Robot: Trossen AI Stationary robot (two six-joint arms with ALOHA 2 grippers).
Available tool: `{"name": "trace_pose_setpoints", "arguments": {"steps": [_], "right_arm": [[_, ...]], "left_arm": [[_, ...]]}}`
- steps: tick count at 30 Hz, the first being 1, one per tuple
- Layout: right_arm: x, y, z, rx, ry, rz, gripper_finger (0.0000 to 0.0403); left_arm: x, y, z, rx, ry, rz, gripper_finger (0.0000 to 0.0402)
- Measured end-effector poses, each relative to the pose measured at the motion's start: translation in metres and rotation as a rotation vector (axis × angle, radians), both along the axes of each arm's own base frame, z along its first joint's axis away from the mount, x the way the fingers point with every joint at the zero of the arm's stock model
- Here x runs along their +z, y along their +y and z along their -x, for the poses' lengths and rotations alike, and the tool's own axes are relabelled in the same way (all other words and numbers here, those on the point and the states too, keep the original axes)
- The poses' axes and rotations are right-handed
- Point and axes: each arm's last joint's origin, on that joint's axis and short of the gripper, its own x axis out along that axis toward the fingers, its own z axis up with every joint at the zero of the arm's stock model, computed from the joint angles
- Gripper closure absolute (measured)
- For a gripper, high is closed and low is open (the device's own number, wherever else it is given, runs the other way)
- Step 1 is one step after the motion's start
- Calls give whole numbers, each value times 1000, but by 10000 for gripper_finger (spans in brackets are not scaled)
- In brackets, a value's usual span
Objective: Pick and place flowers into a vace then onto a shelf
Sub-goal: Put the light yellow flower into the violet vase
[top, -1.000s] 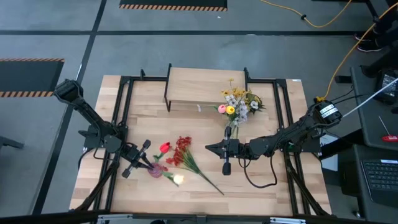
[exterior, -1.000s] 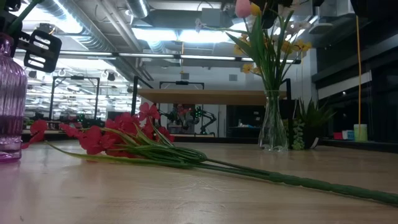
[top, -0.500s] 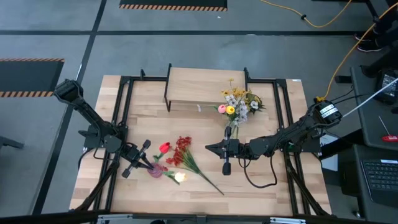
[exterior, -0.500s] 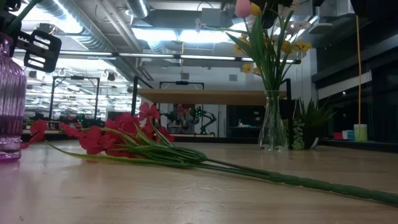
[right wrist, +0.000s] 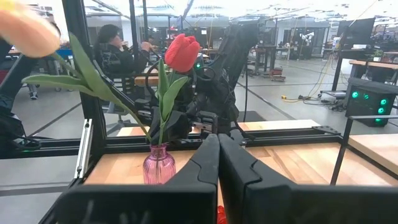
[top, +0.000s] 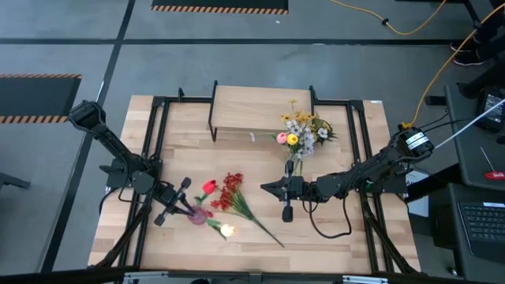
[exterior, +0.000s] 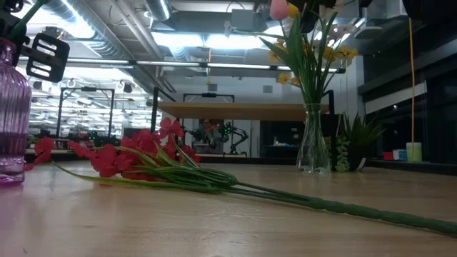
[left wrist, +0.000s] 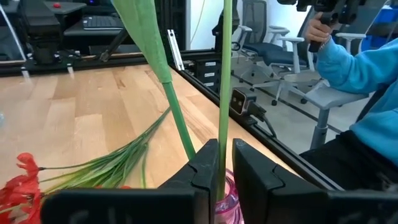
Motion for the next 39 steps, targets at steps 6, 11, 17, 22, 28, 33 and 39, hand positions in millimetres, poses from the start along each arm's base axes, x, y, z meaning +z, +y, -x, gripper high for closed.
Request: {"name": "trace_pose_setpoints", "arguments": {"steps": [6, 11, 17, 22, 28, 33, 39], "right_arm": [[0, 0, 0, 0, 0, 0, 398], [0, 0, 0, 0, 0, 0, 398], [0, 0, 0, -1, 0, 0, 398], [0, 0, 0, 0, 0, 0, 398], [0, 0, 0, 0, 0, 0, 398], [0, 0, 0, 0, 1, -1, 398], [0, 0, 0, 0, 1, -2, 398]], "left_arm": [[0, 1, 0, 38, -5, -7, 349], [0, 1, -1, 47, -6, -7, 349], [0, 1, -1, 48, -7, -7, 356], [2, 1, -1, 34, -31, -9, 356], [5, 1, 0, 18, -56, -11, 357], [5, 1, 0, 17, -61, -18, 357], [4, 1, 0, 22, -54, -25, 363]]}}
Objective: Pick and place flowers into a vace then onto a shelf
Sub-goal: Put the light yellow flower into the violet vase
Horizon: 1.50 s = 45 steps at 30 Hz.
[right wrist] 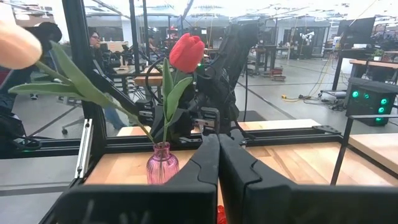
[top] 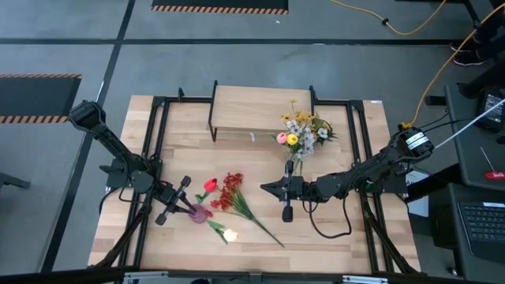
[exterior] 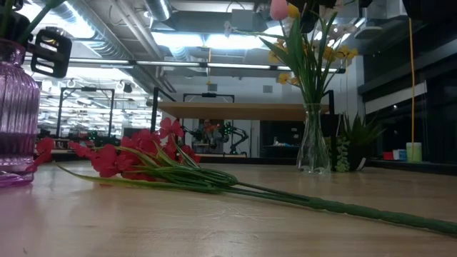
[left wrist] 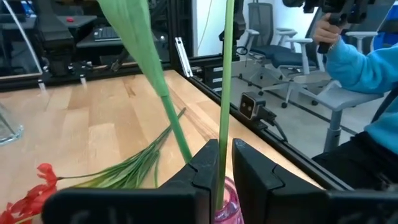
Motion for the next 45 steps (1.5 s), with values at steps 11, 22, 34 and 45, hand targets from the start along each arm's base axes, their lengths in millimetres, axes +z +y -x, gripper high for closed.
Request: {"name": "trace_pose_setpoints", "arguments": {"steps": [11, 22, 34, 45], "right_arm": [[0, 0, 0, 0, 0, 0, 398], [0, 0, 0, 0, 0, -1, 398], [0, 0, 0, 0, 0, -1, 398], [0, 0, 0, 0, 0, -1, 398]], "left_arm": [[0, 1, -1, 47, 0, -7, 363], [0, 1, 0, 38, 1, -7, 396], [0, 1, 0, 23, 1, -5, 398], [-1, 0, 0, -10, 12, 2, 399]]}}
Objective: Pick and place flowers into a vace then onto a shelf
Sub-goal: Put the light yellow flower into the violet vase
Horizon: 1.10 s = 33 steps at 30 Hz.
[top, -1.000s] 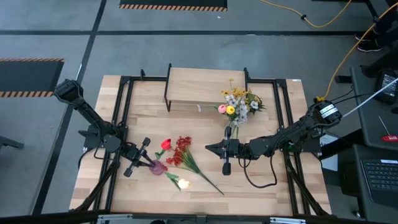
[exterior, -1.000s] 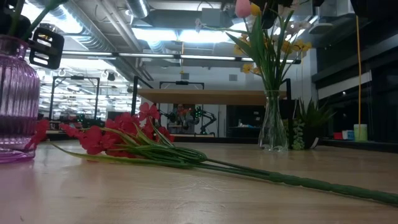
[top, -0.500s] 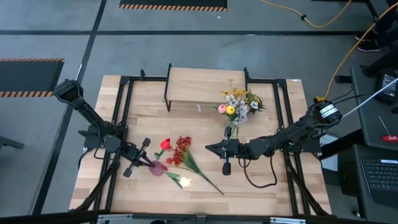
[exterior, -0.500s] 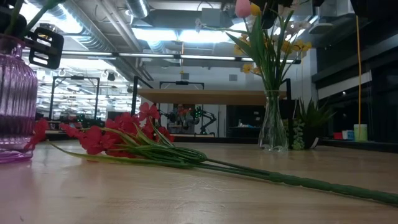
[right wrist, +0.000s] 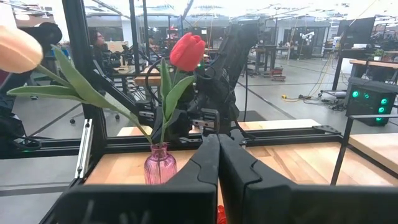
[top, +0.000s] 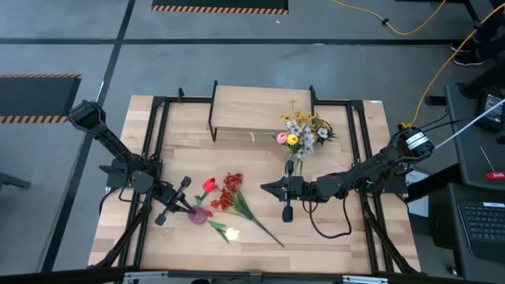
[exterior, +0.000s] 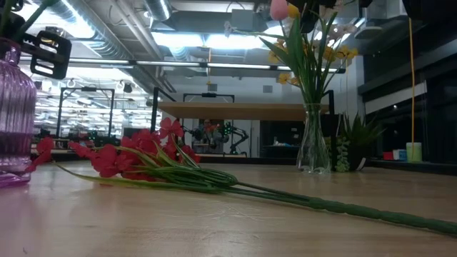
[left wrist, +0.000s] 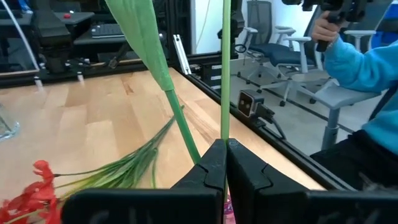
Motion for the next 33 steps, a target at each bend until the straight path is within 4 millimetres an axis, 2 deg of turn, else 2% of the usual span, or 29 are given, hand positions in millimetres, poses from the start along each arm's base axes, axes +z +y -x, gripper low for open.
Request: {"name": "trace_pose_setpoints", "arguments": {"steps": [14, 33], "right_arm": [[0, 0, 0, 0, 0, 0, 398], [0, 0, 0, 0, 0, 0, 398]], "left_arm": [[0, -1, 0, -23, 15, 13, 398], [7, 2, 2, -1, -53, -7, 350]]}}
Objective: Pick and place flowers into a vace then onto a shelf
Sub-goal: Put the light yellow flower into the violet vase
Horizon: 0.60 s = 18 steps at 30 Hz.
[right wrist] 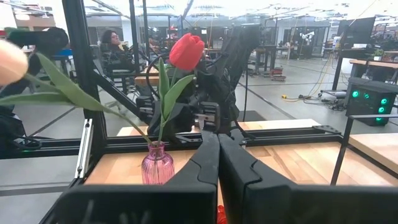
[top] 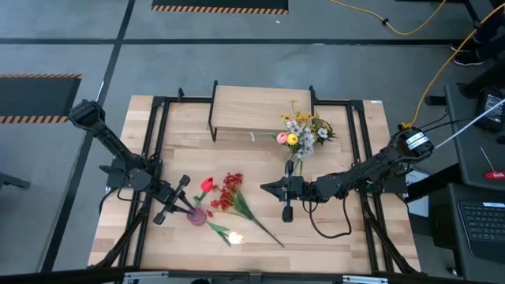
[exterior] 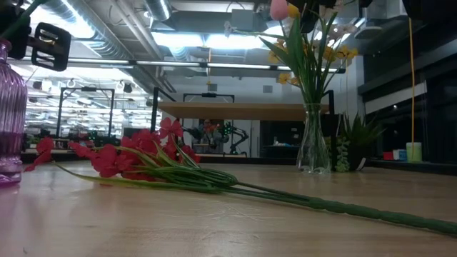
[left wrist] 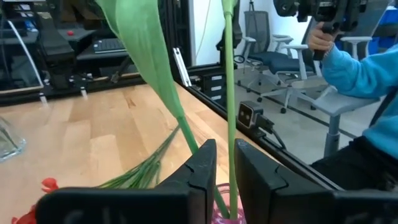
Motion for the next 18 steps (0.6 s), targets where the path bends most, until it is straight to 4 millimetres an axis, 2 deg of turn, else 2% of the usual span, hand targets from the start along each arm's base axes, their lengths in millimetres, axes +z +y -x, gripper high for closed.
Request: {"name": "trace_pose_setpoints", "arguments": {"steps": [7, 18], "right_arm": [[0, 0, 0, 0, 0, 0, 398], [0, 0, 0, 0, 0, 0, 398]], "left_arm": [[5, 1, 1, 0, -33, 15, 339], [22, -6, -3, -79, -61, -7, 286]]}}
